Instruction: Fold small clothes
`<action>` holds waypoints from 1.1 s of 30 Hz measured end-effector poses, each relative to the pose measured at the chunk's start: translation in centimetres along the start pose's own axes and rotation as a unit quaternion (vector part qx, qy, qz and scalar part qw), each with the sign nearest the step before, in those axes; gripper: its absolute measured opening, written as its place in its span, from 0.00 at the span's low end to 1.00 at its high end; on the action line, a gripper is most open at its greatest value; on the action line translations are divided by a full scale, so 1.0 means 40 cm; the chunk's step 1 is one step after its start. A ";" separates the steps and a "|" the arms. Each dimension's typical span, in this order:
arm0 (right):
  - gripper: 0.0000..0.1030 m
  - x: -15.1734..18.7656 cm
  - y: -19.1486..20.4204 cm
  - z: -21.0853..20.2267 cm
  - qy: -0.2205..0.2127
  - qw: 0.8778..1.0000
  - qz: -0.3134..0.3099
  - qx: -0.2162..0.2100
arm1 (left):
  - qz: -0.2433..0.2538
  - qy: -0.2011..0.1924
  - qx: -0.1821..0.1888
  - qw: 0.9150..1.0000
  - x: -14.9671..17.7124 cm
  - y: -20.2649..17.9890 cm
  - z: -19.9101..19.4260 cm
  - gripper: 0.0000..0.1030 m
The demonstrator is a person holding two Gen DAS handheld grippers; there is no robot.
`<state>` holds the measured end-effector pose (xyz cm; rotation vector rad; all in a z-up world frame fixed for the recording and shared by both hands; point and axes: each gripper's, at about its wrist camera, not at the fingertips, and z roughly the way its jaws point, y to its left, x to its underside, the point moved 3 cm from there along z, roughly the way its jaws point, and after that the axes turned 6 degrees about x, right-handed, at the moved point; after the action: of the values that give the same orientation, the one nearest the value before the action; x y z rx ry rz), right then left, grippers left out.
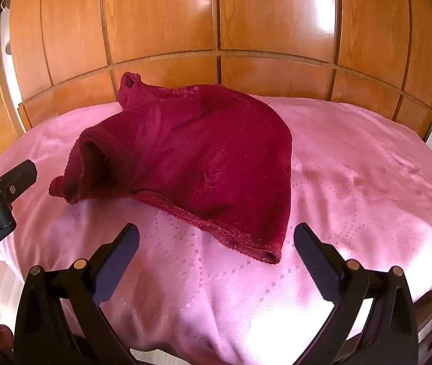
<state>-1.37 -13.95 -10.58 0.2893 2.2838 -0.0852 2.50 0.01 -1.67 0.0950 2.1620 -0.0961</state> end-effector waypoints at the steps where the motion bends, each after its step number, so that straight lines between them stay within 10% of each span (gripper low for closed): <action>1: 0.98 0.000 0.000 0.001 0.002 1.000 0.001 -0.001 | 0.001 0.000 -0.001 1.000 0.000 0.000 0.000 0.97; 33: 0.98 0.005 0.011 0.022 0.013 1.000 0.003 -0.007 | -0.002 0.013 -0.012 1.000 0.015 0.030 0.013 0.97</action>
<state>-0.76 -13.64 -11.28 0.2912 2.3074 -0.0619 2.71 1.18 -2.48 0.0794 2.1891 -0.0711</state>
